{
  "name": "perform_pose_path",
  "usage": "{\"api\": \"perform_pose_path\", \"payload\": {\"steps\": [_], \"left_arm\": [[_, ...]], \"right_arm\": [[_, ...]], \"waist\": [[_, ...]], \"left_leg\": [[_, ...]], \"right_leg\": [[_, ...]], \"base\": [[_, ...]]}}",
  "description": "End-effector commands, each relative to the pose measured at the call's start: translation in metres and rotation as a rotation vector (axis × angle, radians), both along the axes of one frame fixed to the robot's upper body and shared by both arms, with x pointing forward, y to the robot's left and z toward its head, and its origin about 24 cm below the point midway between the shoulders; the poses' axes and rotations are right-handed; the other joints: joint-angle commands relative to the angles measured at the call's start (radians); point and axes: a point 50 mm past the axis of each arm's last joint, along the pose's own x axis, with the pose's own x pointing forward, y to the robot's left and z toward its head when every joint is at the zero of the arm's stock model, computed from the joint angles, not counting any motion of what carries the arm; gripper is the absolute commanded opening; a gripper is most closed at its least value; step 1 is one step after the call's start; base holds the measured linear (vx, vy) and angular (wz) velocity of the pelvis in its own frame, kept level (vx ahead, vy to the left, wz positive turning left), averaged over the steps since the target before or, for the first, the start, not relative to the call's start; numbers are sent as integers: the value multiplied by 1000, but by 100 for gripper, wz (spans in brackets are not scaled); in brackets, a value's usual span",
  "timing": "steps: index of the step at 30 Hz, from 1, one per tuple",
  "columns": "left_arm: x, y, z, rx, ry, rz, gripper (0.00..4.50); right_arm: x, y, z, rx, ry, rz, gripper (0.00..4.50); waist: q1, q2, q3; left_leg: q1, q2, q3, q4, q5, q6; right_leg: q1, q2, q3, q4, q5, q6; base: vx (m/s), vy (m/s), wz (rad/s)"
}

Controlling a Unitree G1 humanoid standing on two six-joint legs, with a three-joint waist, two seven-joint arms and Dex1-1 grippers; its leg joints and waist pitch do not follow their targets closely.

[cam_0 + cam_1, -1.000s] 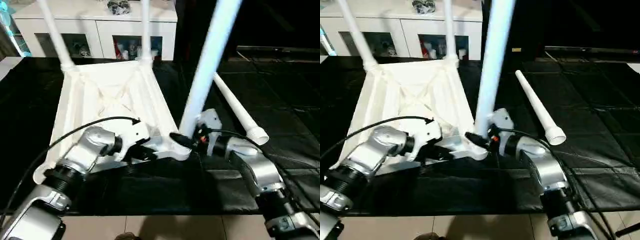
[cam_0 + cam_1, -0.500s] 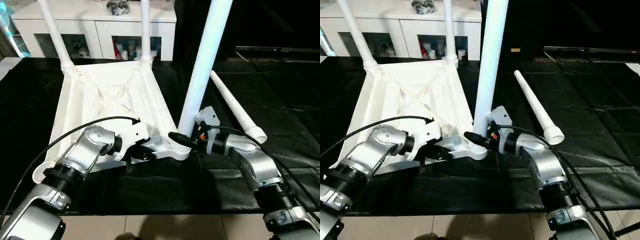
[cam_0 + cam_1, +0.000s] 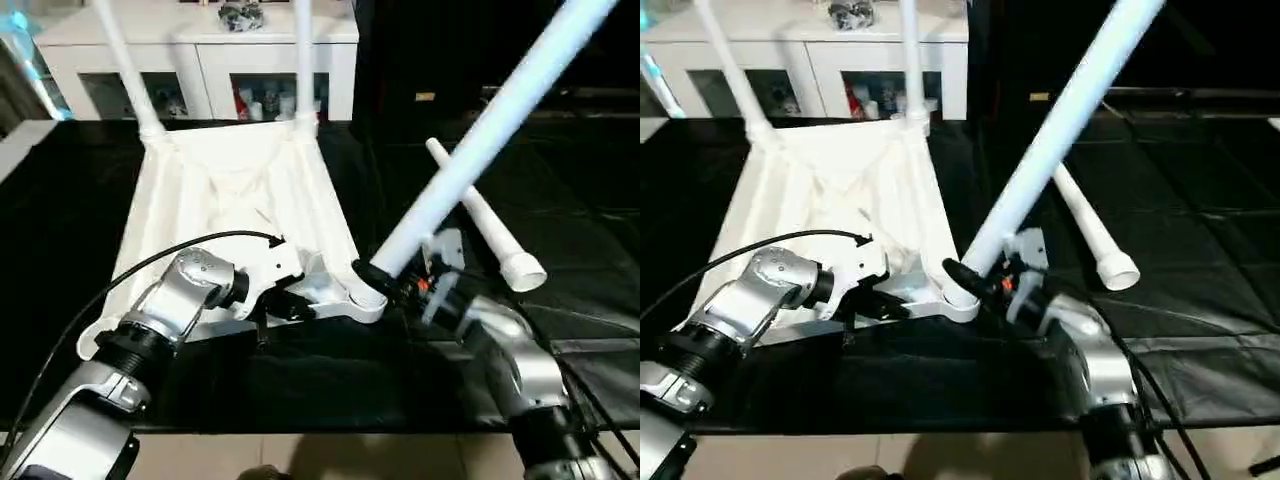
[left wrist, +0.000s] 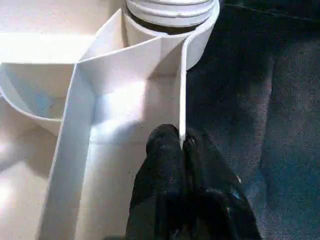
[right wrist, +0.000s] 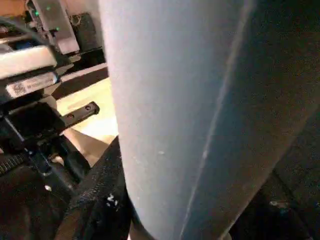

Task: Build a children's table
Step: Insert table leg to table base

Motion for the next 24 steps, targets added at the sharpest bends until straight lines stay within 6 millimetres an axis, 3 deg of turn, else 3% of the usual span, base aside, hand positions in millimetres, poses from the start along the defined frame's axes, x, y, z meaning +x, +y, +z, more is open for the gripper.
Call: {"api": "perform_pose_path", "payload": {"steps": [1, 2, 3, 5, 9, 10, 12, 13, 18, 24], "left_arm": [[11, 7, 13, 41, -70, 41, 0], [11, 7, 13, 41, -70, 41, 0], [12, 7, 13, 43, -71, 40, 0], [12, 6, 13, 43, -73, 40, 0], [12, 6, 12, 41, -76, 43, 0], [11, 6, 12, 40, -75, 44, 0], [10, 7, 12, 37, -76, 41, 0], [9, 7, 12, 34, -76, 38, 0], [7, 6, 13, 19, -77, 5, 0], [3, -2, 16, 0, -87, -101, 0]], "right_arm": [[-15, -1, -32, -140, 111, 59, 193], [-15, -1, -32, -140, 111, 59, 193], [-15, -1, -33, -161, 108, 71, 193], [-16, -2, -34, -210, 107, 122, 193], [-18, -2, -35, -240, 127, 205, 193], [-18, -1, -35, -242, 128, 221, 193], [-16, 1, -35, -242, 127, 233, 193], [-15, 2, -34, -242, 125, 237, 193], [-12, 6, -34, -241, 119, 263, 193], [-20, 13, -37, -245, 127, 351, 193]], "waist": [[-3, 6, -60], [-3, 6, -59], [-5, 1, -57], [-3, 3, -56], [-2, -16, -60], [1, -12, -60], [2, -21, -60], [3, -17, -60], [1, -18, -58], [-2, -21, -62]], "left_leg": [[24, 93, -44, -89, -309, -29], [25, 94, -44, -89, -316, -30], [27, 93, -44, -90, -334, -31], [28, 95, -46, -91, -346, -34], [26, 97, -42, -89, -298, -12], [25, 96, -42, -88, -282, -5], [23, 97, -40, -87, -263, 8], [24, 96, -40, -86, -264, 9], [26, 97, -42, -89, -303, -7], [26, 98, -41, -91, -275, -1]], "right_leg": [[30, -101, 60, -79, -203, -221], [30, -101, 60, -80, -216, -219], [29, -102, 62, -85, -251, -213], [27, -104, 63, -88, -293, -204], [29, -103, 63, -84, -254, -207], [29, -102, 62, -81, -236, -211], [30, -104, 62, -80, -222, -214], [29, -104, 62, -81, -232, -214], [26, -105, 63, -88, -297, -200], [29, -101, 62, -82, -218, -206]], "base": [[0, 0, 0], [0, 0, 0], [0, 0, 0], [0, 0, 0], [0, 0, 0], [0, 0, 0], [0, 0, 0], [0, 0, 0], [0, 0, 0], [0, 0, 0]]}}
